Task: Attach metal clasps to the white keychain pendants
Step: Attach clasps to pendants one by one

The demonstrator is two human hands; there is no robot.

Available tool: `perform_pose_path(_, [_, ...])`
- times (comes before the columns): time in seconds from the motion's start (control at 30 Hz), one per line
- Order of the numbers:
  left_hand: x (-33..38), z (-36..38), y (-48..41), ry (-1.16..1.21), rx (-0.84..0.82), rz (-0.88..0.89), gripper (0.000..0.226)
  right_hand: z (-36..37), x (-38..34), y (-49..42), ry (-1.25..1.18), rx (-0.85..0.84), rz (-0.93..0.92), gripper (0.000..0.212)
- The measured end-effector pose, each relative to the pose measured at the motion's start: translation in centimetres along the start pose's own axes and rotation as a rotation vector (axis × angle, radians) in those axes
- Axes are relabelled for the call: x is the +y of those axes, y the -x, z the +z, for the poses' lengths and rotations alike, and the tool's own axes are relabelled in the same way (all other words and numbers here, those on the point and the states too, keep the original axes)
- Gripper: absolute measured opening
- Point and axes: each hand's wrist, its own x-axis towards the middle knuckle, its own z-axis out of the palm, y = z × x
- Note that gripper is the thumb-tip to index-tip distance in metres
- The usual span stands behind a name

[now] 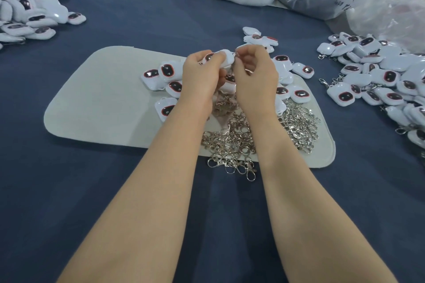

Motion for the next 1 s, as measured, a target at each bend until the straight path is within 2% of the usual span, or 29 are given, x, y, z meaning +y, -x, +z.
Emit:
perform_pose_path(0.1, [0.12, 0.0, 0.12, 0.073, -0.017, -0.068, 0.004, 0.04, -0.14, -0.02, -0.017, 0.052, 0.0, 0.01])
perform_pose_path(0.2, [0.19, -0.12, 0.1, 0.128, 0.001, -0.097, 0.012, 0.08, -0.16, 0.08, -0.003, 0.077, -0.024, 0.01])
perform_pose_path(0.3, [0.22, -0.24, 0.12, 0.136, -0.006, -0.076, 0.006, 0.04, -0.14, 0.12, 0.051, 0.088, -0.041, 0.013])
perform_pose_path(0.4, [0.04, -0.23, 0.26, -0.01, 0.025, 0.056, 0.015, 0.0, -0.01, 0.01, 0.106, 0.068, -0.054, 0.014])
perform_pose_path(0.53, [-0.22, -0.12, 0.54, -0.305, 0.023, 0.365, 0.022, 0.04, 0.25, 0.1, 0.161, 0.044, -0.087, 0.014])
perform_pose_path(0.7, [-0.55, -0.1, 0.63, -0.391, -0.008, 0.54, 0.027, 0.02, 0.33, 0.15, 0.15, 0.011, -0.084, 0.013])
perform_pose_path(0.77, [-0.62, -0.09, 0.35, -0.348, 0.011, 0.477, 0.024, 0.11, 0.23, 0.2, 0.104, 0.002, -0.047, 0.013])
perform_pose_path(0.9, [-0.17, -0.22, -0.09, 0.018, 0.028, 0.103, 0.014, 0.36, -0.07, 0.22, 0.026, -0.072, 0.013, 0.016])
perform_pose_path(1.0, [-0.03, -0.21, -0.15, 0.151, -0.001, -0.022, 0.009, 0.25, -0.15, 0.02, 0.019, -0.046, 0.012, 0.012])
